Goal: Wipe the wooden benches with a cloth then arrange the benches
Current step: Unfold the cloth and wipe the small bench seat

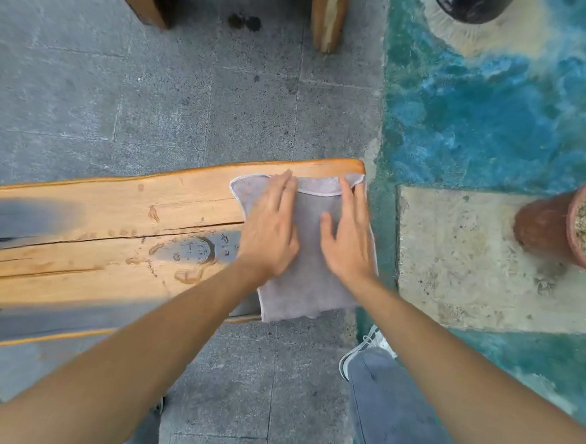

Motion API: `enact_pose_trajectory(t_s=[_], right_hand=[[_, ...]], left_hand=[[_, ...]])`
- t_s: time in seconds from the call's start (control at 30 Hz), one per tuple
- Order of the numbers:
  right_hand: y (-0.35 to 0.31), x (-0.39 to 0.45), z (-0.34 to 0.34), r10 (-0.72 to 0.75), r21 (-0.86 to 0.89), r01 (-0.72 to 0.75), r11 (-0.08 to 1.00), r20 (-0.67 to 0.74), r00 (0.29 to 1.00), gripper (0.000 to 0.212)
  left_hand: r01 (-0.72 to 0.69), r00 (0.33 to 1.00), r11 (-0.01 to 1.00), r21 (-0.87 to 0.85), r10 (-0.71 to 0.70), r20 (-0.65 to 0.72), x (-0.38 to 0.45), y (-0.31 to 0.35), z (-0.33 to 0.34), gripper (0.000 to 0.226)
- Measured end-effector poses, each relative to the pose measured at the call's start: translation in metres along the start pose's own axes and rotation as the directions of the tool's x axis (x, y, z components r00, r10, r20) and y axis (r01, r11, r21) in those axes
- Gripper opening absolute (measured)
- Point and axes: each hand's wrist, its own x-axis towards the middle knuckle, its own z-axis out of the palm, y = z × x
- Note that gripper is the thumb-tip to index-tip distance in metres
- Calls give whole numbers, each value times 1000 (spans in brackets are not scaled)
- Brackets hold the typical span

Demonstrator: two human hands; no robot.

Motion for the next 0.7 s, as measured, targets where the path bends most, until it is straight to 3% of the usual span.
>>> enact_pose_trajectory(t_s=[0.13,0.2,0.27,0.53,0.7], right_hand=[[26,-26,32,-72,-152,61,986,-67,995,59],[39,-45,45,-77,-362,42,931,-81,994,59],[45,-55,51,-43,-453,-15,892,-118,992,60],[32,-44,53,56,-539,-141,830,-171,984,61],[-36,-19,105,81,-538,-178,824,-200,976,62]], left_hand=[[124,992,991,-47,-125,-5,-32,12,66,66],[152,988,983,99,-149,-33,-49,7,86,64],[120,992,973,196,-112,-52,-57,2,95,63],[27,1000,987,159,-28,6,-42,-10,76,62],[94,994,985,144,-85,-67,-34,-76,30,65]])
